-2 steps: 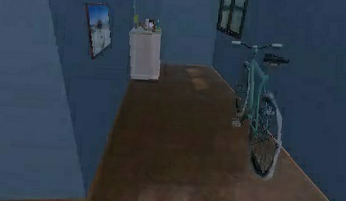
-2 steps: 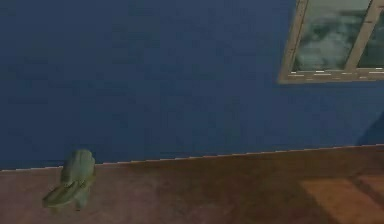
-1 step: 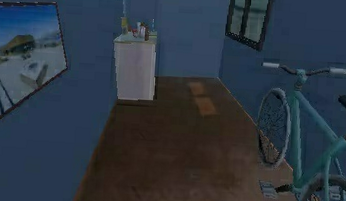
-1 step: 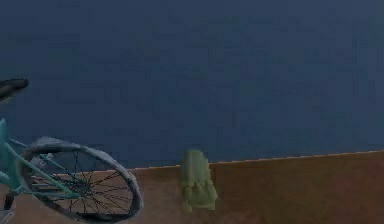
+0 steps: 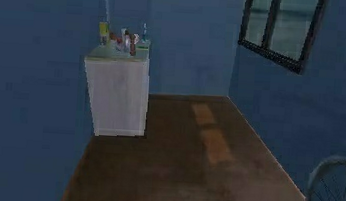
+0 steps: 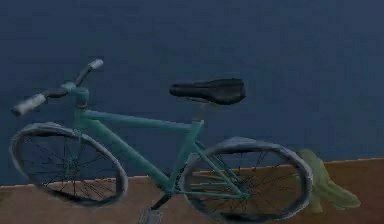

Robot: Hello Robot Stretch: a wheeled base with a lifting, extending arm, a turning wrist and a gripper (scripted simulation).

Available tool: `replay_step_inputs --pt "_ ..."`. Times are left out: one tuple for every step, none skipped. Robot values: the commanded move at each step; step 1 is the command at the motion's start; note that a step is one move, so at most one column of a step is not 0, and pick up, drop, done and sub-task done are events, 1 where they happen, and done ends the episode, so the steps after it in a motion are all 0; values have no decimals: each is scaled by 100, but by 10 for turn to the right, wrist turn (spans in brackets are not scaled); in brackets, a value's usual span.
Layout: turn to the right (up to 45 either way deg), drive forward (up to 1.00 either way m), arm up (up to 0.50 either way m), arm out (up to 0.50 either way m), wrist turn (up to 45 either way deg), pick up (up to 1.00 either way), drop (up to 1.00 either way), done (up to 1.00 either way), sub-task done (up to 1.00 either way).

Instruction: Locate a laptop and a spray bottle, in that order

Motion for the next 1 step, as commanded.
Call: replay_step_inputs --pt "0 85 0 0 0 0 0 0 0"
